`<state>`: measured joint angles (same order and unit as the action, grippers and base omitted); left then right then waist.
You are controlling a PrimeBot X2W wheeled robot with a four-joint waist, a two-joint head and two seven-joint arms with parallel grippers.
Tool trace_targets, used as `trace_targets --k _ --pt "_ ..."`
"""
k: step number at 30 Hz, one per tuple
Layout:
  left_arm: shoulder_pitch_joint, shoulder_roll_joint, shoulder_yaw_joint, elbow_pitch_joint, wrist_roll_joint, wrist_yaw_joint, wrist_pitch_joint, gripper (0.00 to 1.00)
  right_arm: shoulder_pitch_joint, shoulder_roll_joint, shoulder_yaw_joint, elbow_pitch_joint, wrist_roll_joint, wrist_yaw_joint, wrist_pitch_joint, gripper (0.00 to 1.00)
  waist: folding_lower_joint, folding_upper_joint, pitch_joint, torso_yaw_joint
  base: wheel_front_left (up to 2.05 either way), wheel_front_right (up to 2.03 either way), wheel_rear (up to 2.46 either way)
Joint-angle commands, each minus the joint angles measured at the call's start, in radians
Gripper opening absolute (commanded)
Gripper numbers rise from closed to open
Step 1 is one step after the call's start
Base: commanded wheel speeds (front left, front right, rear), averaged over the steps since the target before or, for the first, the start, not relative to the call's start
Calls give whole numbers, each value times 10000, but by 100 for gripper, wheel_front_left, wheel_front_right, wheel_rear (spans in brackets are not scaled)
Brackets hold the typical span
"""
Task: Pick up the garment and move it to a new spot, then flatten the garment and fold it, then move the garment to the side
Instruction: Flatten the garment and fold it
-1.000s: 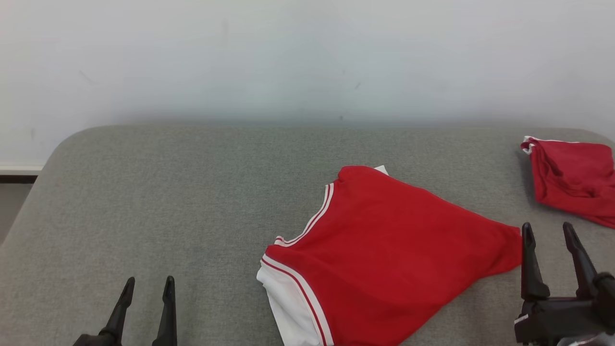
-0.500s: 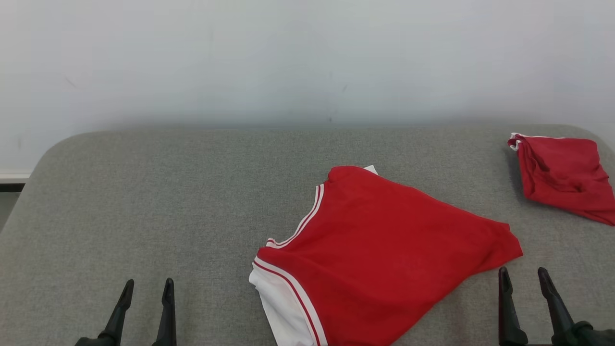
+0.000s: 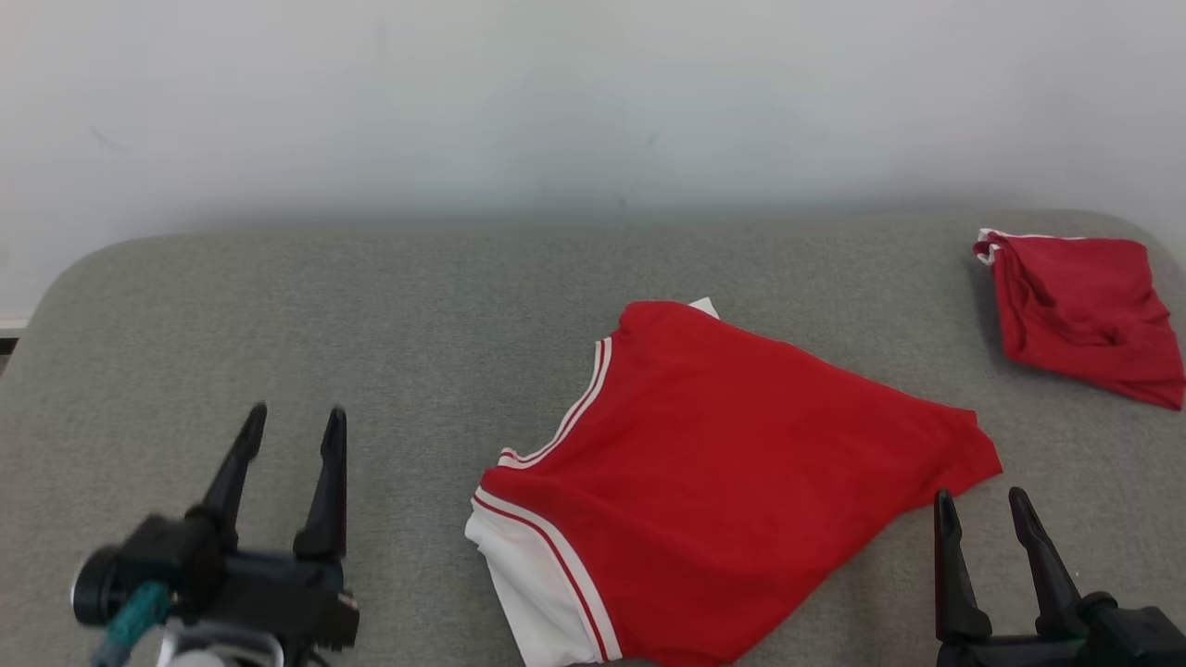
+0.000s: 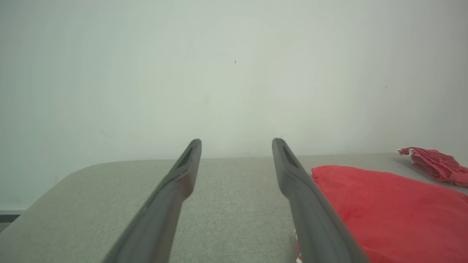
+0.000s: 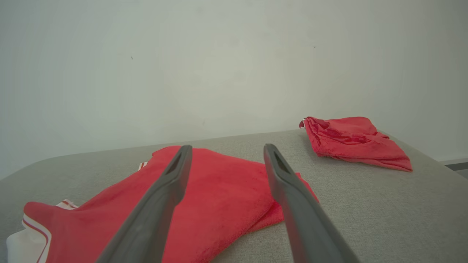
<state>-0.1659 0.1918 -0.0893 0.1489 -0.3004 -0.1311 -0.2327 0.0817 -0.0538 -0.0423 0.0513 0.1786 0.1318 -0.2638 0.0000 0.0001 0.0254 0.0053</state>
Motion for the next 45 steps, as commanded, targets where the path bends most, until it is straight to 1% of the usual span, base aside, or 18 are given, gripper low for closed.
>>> trace_targets --k 1,7,11,16,22,27,35,36,37,38,39,42,45 --pt "-215 95 -59 29 -38 13 83 100 -88 6 4 19 4 -26 -6 100 0 -1 169 -188 0 0 0" --pt "-1609 546 -842 340 -376 13 846 100 -386 31 71 146 137 -26 -5 100 0 -1 681 -767 0 0 0" --pt "-2267 690 -1344 812 -649 13 1338 100 -501 38 60 243 279 -26 -5 100 0 -1 1021 -1147 0 0 0" --pt "-2781 856 -1944 1631 -969 14 1694 100 -659 40 73 322 421 -26 -5 100 0 -1 1305 -1525 0 0 0" --pt "-2813 983 -2496 2620 -1311 16 2175 100 -726 40 8 394 462 -26 -5 100 0 -1 1388 -1755 0 0 0" --pt "-2628 1065 -2883 3280 -1731 15 3063 100 -710 39 -27 449 449 -26 -5 100 0 -1 1361 -1768 0 0 0" --pt "-2438 1107 -3585 3661 -2223 15 4549 100 -779 40 -38 512 360 -26 -6 100 0 -1 1302 -1768 0 0 0" --pt "-2421 1092 -3613 3682 -2302 15 4658 71 -771 40 -31 517 357 -26 -6 100 0 -1 1291 -1772 0 0 0" --pt "-2404 1075 -3665 3688 -2281 15 4722 47 -758 40 -37 526 353 -26 -6 100 0 -1 1278 -1774 0 0 0" --pt "-2416 1099 -3706 3667 -2233 17 4714 12 -745 40 -41 528 349 -26 -6 100 0 -1 1266 -1772 0 0 0" --pt "-2420 1109 -3722 3662 -2212 33 4679 0 -732 40 -53 523 348 -26 -6 100 0 -1 1255 -1766 0 0 0" --pt "-2473 1093 -3708 3601 -2178 49 4496 0 -689 39 -114 487 335 -26 -6 100 0 -1 1219 -1711 0 0 0" --pt "-2676 1071 -3556 3381 -2026 221 3805 0 -627 39 -197 440 330 -26 -4 100 0 -1 1139 -1524 0 0 0"
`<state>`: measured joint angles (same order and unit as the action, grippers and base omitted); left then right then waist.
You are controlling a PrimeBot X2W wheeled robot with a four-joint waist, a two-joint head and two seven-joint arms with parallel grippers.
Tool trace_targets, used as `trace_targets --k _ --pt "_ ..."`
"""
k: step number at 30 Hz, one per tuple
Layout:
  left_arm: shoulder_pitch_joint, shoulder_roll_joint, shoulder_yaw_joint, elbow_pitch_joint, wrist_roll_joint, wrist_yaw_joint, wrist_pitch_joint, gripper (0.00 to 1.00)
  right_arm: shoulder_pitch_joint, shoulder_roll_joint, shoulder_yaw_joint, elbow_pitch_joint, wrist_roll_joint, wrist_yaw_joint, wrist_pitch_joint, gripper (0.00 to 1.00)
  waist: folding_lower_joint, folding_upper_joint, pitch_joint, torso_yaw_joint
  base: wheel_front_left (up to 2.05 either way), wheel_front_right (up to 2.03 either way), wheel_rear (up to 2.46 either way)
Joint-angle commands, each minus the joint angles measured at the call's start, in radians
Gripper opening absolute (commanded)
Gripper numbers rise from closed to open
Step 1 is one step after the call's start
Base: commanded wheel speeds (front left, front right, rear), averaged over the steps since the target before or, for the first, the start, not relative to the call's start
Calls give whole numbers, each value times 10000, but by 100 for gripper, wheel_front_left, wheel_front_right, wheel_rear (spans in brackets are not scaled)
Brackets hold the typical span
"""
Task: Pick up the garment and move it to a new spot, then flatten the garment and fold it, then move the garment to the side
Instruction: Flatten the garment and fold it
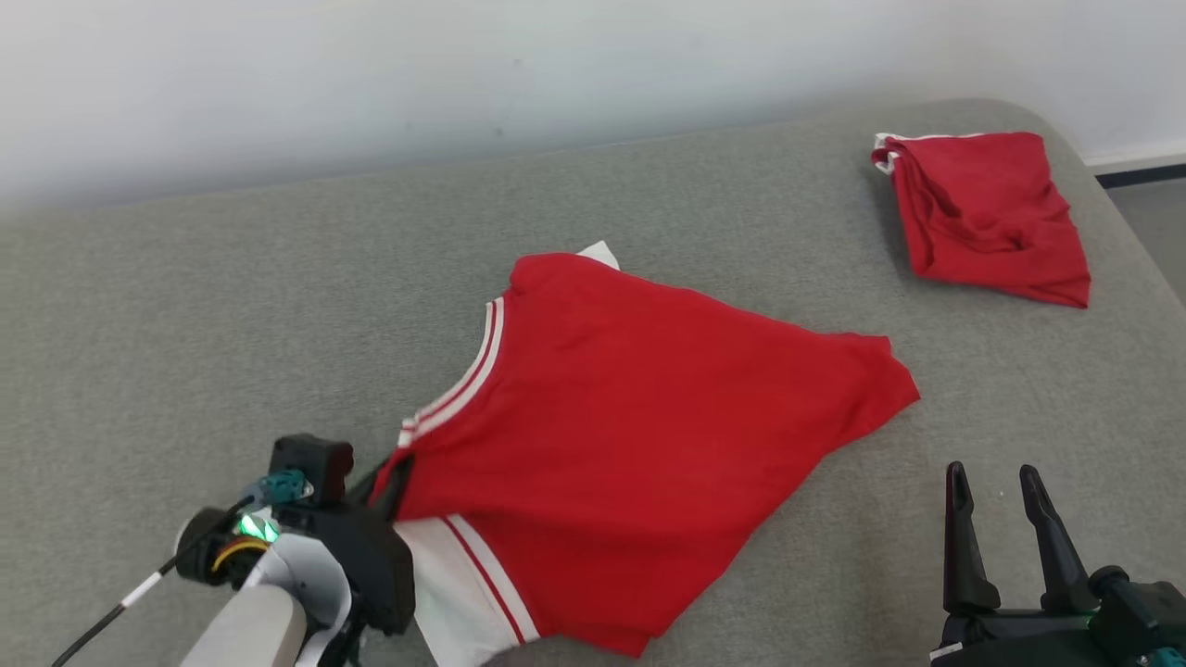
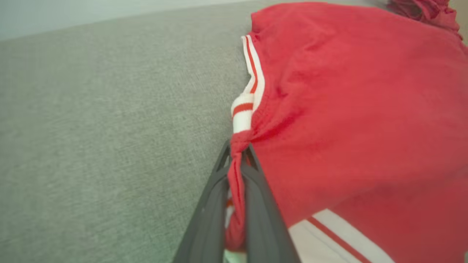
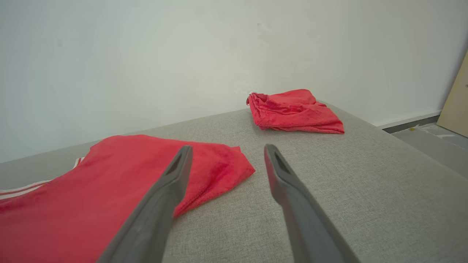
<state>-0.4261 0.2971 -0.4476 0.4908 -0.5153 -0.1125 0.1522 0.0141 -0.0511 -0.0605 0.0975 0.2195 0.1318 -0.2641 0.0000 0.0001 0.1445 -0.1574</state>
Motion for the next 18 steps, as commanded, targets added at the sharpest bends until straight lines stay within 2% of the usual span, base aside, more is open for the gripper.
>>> trace_targets --k 1,9,12,18 --pt "-122 34 84 -125 184 135 -329 0 57 14 -3 -15 -79 -26 -2 100 0 -1 -81 185 0 0 0" --pt "379 0 472 -881 96 612 -1532 0 210 11 -60 56 -30 -26 -2 100 0 -1 -421 1179 0 0 0" --pt "1045 153 802 -1339 -103 993 -1796 0 240 9 -86 128 -63 -26 -2 100 0 -1 -532 1606 0 0 0" --pt "2469 432 1490 -2080 -505 1597 -2243 0 251 9 -130 214 -47 -26 0 100 0 -1 -576 1939 0 0 0"
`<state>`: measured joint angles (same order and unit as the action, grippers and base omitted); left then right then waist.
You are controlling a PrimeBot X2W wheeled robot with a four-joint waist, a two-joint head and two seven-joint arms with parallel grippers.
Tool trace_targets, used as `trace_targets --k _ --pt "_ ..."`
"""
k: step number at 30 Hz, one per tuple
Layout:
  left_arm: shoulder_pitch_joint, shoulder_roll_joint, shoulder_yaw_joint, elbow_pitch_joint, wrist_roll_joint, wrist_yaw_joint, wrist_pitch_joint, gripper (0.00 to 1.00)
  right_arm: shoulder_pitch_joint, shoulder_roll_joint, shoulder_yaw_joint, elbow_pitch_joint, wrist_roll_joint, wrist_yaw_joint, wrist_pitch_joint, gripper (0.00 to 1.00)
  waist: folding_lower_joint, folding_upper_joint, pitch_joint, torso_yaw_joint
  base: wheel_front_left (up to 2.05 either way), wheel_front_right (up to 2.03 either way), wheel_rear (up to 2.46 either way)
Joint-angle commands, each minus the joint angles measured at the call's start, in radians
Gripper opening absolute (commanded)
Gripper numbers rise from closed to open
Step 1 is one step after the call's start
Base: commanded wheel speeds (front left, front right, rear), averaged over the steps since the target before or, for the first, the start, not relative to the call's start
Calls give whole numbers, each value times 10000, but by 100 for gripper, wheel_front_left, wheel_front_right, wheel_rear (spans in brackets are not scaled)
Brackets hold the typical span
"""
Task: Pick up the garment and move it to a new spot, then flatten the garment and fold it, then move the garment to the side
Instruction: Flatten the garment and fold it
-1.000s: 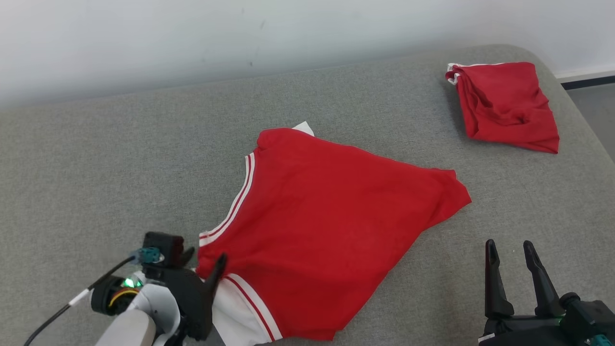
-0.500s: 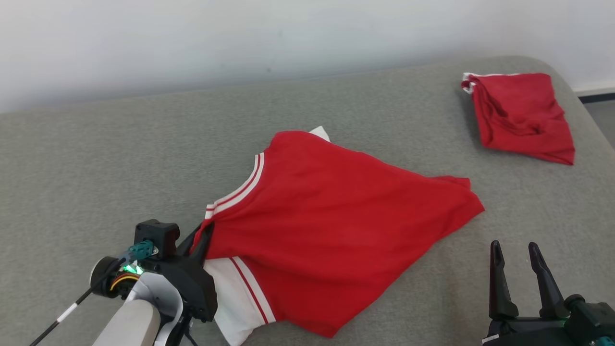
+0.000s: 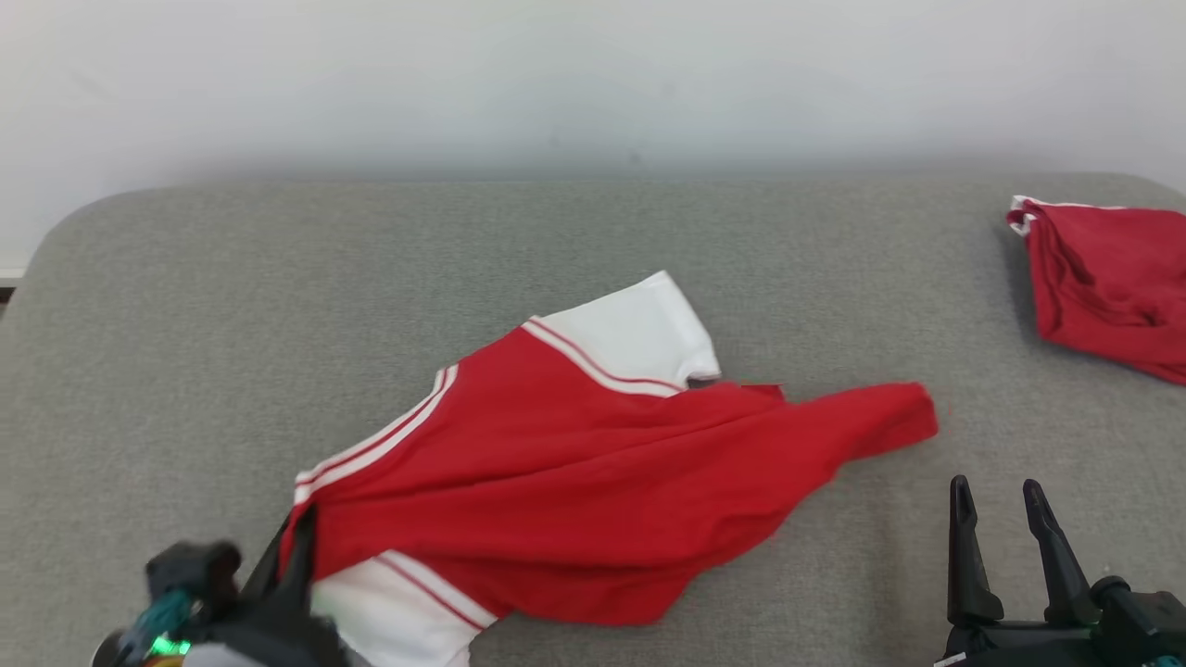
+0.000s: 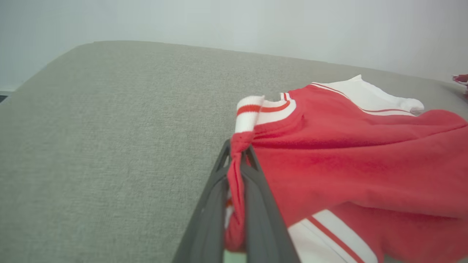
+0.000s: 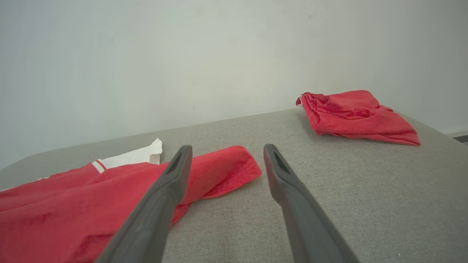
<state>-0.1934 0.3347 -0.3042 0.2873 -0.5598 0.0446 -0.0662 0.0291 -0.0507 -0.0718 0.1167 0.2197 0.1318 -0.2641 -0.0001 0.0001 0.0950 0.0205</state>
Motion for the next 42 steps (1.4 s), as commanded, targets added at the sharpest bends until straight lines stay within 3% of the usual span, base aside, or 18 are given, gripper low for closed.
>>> trace_targets --k 1,12,14,29,42 --pt "404 77 174 -134 -158 115 -153 0 115 6 -13 52 -52 -26 0 100 1 -1 -83 182 0 0 0" --pt "1963 -138 414 -389 -492 501 -699 0 220 6 -99 265 -177 -26 -2 100 1 -1 -279 173 0 0 0" --pt "1880 -117 459 -437 -357 534 -1037 100 264 6 -118 298 -185 -26 0 100 1 -1 -364 177 0 0 0" --pt "1674 -190 910 -1597 852 537 -1992 100 559 6 -169 325 -137 -26 0 100 1 -1 -1008 110 0 0 0" --pt "2392 -976 2286 -2290 1931 -234 -1992 100 883 6 -149 406 19 -26 -2 100 1 -1 -1218 98 0 0 0"
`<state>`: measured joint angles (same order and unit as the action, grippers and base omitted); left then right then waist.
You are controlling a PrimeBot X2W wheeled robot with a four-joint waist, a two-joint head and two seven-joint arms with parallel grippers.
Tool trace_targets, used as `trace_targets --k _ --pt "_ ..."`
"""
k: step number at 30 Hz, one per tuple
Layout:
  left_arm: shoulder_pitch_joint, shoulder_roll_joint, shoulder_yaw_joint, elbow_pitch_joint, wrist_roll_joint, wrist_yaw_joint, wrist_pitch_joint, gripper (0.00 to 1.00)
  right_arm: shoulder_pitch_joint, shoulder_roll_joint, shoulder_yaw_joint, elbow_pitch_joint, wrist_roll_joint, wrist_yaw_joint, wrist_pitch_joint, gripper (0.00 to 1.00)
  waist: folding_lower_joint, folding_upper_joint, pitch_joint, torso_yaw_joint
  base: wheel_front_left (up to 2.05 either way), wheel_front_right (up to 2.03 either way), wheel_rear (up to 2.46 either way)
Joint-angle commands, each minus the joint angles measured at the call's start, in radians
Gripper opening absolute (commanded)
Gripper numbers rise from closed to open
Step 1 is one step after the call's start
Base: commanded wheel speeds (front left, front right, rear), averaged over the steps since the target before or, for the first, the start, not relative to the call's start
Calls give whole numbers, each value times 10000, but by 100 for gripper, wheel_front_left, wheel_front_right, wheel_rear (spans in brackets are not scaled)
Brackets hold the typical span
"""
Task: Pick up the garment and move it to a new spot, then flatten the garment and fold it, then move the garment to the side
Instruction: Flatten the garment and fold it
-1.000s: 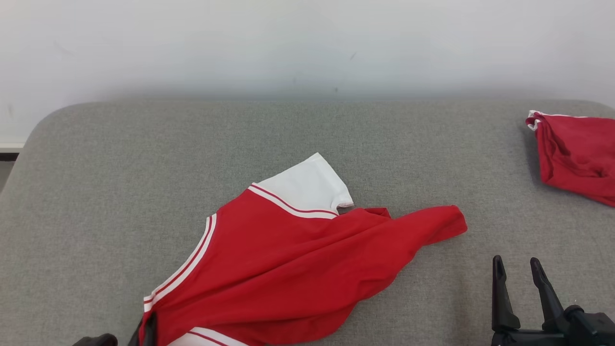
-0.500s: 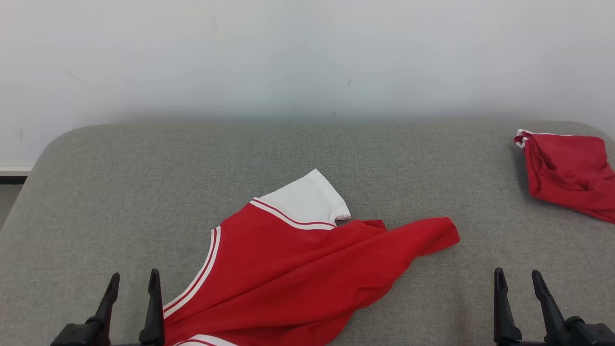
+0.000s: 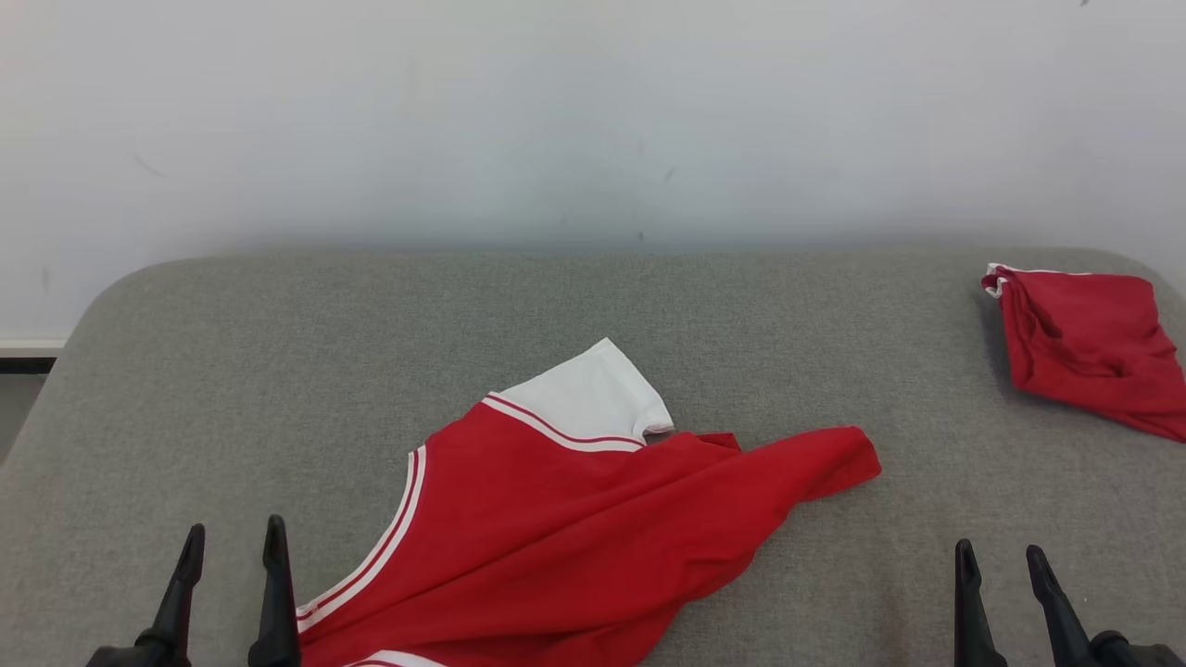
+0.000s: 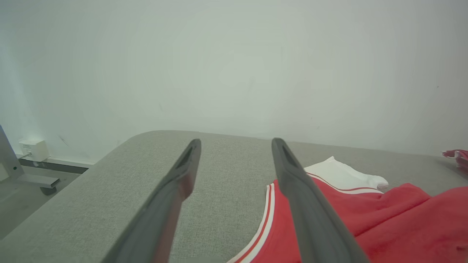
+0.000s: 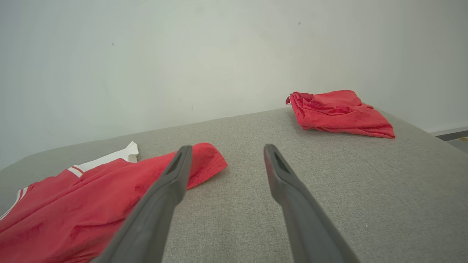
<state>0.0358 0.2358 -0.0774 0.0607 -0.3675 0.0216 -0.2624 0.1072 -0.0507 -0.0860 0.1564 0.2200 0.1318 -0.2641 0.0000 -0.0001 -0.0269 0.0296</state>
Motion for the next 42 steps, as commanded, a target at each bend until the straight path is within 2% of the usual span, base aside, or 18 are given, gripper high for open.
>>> trace_targets --k 1,5,11,23,31,38,39,40,41,42 --pt "125 -36 84 -18 84 -44 -30 100 97 6 -21 36 12 -26 0 100 0 1 4 33 0 0 0" --pt "110 -281 281 62 312 -301 -31 100 -223 -26 -24 210 -183 -26 -2 100 0 1 39 187 0 0 0" --pt "-70 -596 469 119 573 -562 -30 100 -1287 -528 64 1013 -337 -26 0 100 0 1 141 567 0 0 0" --pt "-428 -1170 787 223 994 -1066 -31 100 -3812 -1490 -271 3971 -522 -26 224 100 0 1 856 1614 0 0 0" --pt "-813 -1414 832 300 1142 -1290 -31 100 -4624 -1724 -347 5795 -503 -26 321 100 0 1 1345 2048 0 0 0" --pt "-1070 -1541 906 436 1263 -1446 -31 100 -5120 -1488 -282 7427 -424 -26 261 100 0 1 1559 2187 0 0 0" --pt "-1095 -1554 917 464 1288 -1450 -31 100 -5192 -1442 -268 7647 -360 -26 279 75 0 1 1577 2183 0 0 0" --pt "-1135 -1564 921 483 1311 -1432 -31 100 -5286 -1398 -223 7854 -323 -26 284 42 0 1 1587 2181 0 0 0" --pt "-1183 -1573 928 505 1347 -1463 -31 100 -5459 -1346 -162 8099 -258 -26 208 0 0 1 1594 2173 0 0 0" --pt "-1197 -1577 929 522 1372 -1476 -31 100 -5506 -1341 -159 8201 -229 -26 176 0 0 1 1590 2169 0 0 0"
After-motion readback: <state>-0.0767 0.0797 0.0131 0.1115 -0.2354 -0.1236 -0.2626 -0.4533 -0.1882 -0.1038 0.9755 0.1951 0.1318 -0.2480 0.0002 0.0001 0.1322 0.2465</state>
